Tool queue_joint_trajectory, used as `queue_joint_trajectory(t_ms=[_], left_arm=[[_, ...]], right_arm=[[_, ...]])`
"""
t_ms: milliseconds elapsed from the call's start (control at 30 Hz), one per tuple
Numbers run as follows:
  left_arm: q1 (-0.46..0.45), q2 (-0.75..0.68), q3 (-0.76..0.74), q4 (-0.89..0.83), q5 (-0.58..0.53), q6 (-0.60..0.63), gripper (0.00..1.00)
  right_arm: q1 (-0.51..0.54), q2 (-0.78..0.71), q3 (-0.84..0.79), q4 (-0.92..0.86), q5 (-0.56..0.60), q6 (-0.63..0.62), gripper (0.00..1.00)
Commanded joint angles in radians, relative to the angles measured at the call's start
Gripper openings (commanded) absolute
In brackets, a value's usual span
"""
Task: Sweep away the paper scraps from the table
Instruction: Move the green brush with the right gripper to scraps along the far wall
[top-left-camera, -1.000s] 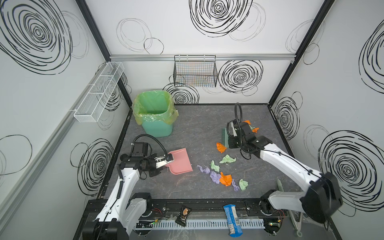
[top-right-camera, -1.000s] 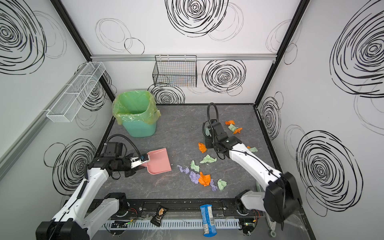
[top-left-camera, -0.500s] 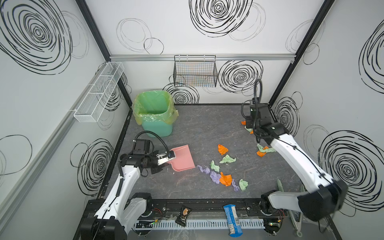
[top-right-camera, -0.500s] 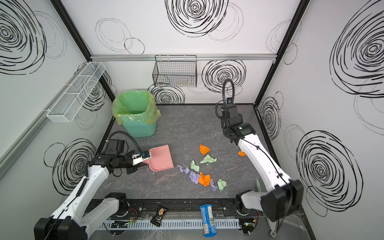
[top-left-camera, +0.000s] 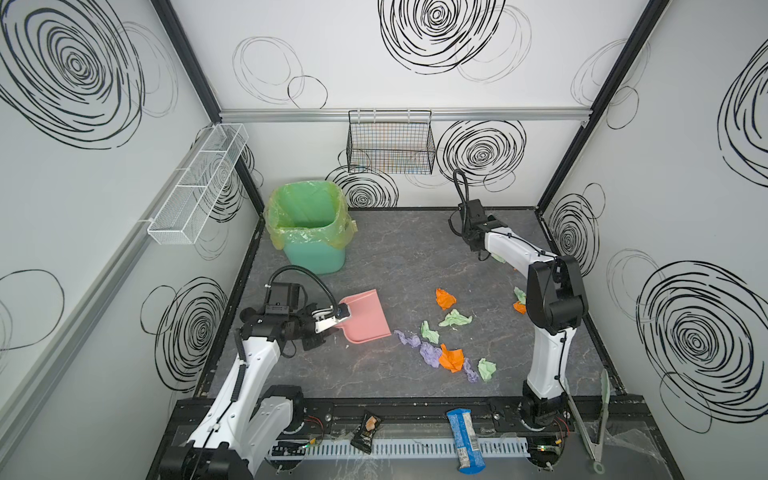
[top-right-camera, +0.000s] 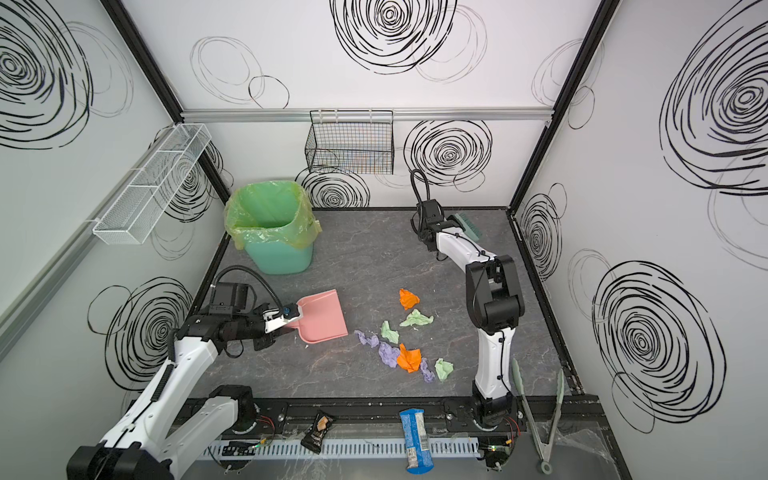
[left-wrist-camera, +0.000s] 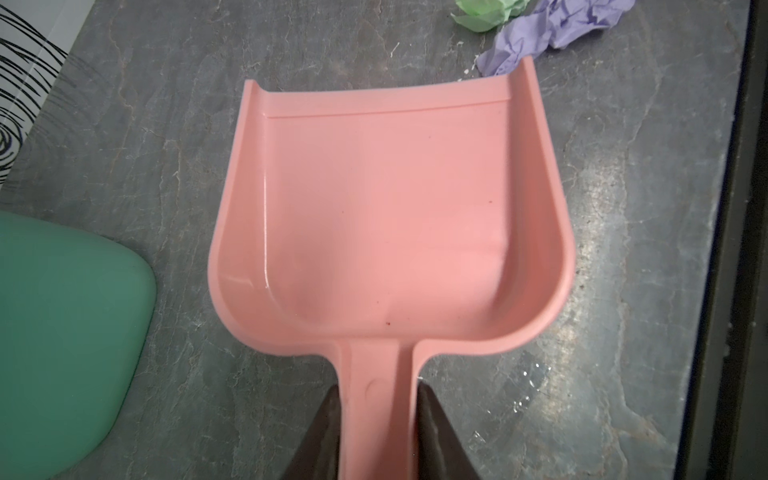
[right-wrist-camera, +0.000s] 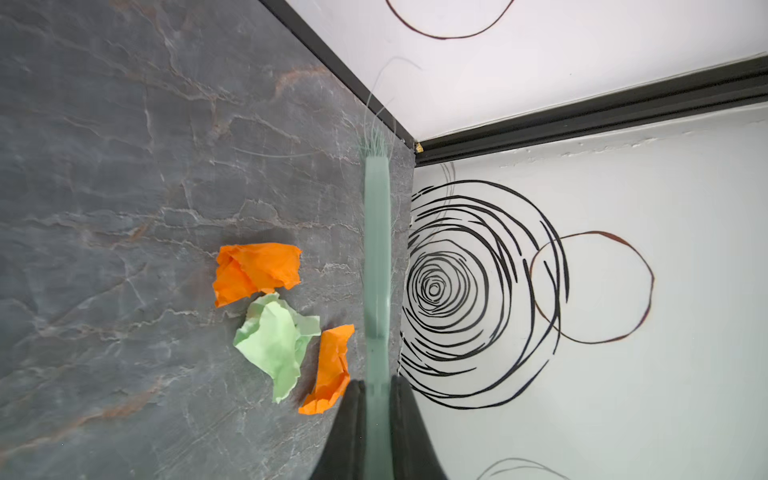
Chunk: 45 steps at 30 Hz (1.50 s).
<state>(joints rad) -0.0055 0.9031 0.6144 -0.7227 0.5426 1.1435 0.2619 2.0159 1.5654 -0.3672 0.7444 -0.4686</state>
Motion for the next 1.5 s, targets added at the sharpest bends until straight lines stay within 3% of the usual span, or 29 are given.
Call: queue_joint_trajectory(t_ms=[0, 200, 400, 533, 733, 933, 1033, 1167, 1333, 1467], left_arm=[[0.007, 0.006, -0.017, 0.035, 0.038, 0.011, 0.0], [0.013, 0.038, -0.006, 0.043, 0.049, 0.024, 0.0], [0.018, 0.042, 0.007, 0.044, 0.056, 0.028, 0.0], [0.018, 0.047, -0.002, 0.045, 0.049, 0.034, 0.0], [0.026, 0.063, -0.011, 0.058, 0.046, 0.039, 0.0], [0.025, 0.096, -0.01, 0.065, 0.061, 0.036, 0.0], [0.026, 0.096, -0.011, 0.066, 0.069, 0.032, 0.0], [0.025, 0.085, -0.019, 0.077, 0.084, 0.016, 0.0], [0.027, 0.051, -0.026, 0.065, 0.092, 0.013, 0.0], [0.033, 0.03, -0.036, 0.062, 0.085, 0.029, 0.0]], right_arm=[[0.01, -0.007, -0.06, 0.009, 0.014, -0.059, 0.0], [0.062, -0.002, -0.166, 0.003, -0.04, -0.058, 0.0], [0.153, -0.016, -0.257, -0.087, -0.032, 0.033, 0.0], [0.251, -0.088, -0.364, -0.17, -0.034, 0.117, 0.0], [0.49, -0.233, -0.487, -0.352, -0.047, 0.309, 0.0], [0.589, -0.379, -0.377, -0.573, 0.083, 0.482, 0.0], [0.551, -0.433, -0.308, -0.607, 0.163, 0.461, 0.0], [0.351, -0.444, -0.262, -0.49, 0.202, 0.33, 0.0], [0.033, -0.388, -0.283, -0.246, 0.087, 0.189, 0.0], [-0.1, -0.295, -0.249, -0.188, 0.056, 0.189, 0.0]])
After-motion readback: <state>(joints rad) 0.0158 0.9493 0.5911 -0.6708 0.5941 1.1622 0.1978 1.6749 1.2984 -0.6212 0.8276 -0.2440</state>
